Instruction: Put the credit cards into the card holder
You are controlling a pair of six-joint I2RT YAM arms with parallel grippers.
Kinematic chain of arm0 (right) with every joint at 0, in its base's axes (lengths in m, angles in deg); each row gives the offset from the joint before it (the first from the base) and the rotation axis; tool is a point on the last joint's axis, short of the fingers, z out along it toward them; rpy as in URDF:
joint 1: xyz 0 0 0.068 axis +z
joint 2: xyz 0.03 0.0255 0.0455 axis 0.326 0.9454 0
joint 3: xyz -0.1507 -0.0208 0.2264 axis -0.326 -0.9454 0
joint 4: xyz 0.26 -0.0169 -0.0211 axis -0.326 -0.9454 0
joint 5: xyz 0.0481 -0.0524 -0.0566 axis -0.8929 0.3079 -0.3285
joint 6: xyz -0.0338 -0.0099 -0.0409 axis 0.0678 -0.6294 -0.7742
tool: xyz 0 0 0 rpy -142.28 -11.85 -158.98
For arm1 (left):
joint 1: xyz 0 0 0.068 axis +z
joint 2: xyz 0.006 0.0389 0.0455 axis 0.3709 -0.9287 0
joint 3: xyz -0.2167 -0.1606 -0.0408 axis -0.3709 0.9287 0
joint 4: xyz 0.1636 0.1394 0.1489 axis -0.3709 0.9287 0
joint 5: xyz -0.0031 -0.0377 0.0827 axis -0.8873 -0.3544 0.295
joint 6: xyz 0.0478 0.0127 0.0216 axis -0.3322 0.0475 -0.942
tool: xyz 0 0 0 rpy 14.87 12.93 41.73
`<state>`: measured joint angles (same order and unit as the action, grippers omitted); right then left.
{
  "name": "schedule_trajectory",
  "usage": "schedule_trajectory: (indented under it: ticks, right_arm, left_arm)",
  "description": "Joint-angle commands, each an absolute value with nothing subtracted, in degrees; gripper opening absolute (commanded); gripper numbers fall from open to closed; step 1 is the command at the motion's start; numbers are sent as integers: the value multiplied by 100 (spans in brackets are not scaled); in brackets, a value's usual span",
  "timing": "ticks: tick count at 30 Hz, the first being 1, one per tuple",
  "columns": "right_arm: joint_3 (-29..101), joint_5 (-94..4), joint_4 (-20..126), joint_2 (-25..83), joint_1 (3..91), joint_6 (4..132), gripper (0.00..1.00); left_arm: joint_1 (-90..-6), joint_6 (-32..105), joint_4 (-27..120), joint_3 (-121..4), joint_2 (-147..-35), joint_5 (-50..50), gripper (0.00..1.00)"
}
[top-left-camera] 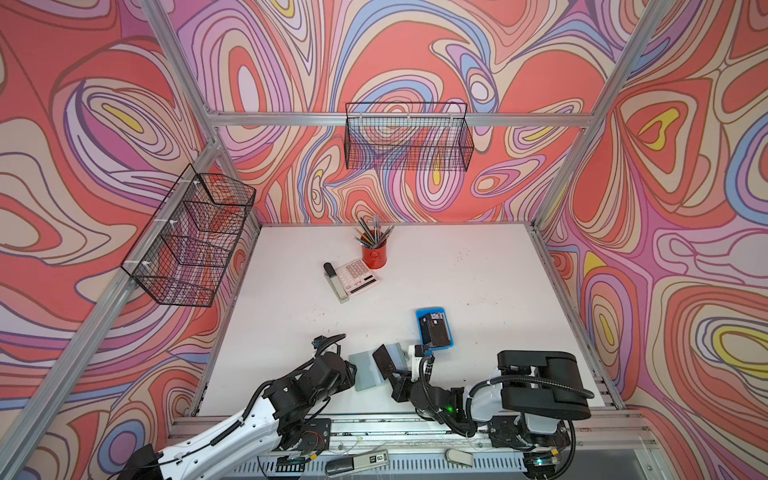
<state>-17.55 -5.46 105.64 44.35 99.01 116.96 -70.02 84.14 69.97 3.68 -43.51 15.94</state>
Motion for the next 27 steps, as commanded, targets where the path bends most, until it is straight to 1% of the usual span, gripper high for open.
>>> schedule_trajectory:
  ticks: [1,7,13,20,27]
  right_arm:
    - [-1720,-719,10970,4623,9881,11868,0]
    - [-1662,-877,11235,4955,9882,12050,0]
    - [-1641,-965,11390,5142,9881,12232,0]
    - [-1549,-989,11222,5190,9883,12490,0]
    - [-1411,-1219,11228,5366,9877,12884,0]
  left_arm:
    - [-6932,8519,6687,483,-4472,1590,44]
    - [-6845,8550,6589,597,-4614,1502,41]
    - [-6827,8610,6589,710,-4529,1473,40]
    - [-6824,8592,6391,712,-4657,1397,39]
    - [-6818,8591,6268,749,-4796,1343,37]
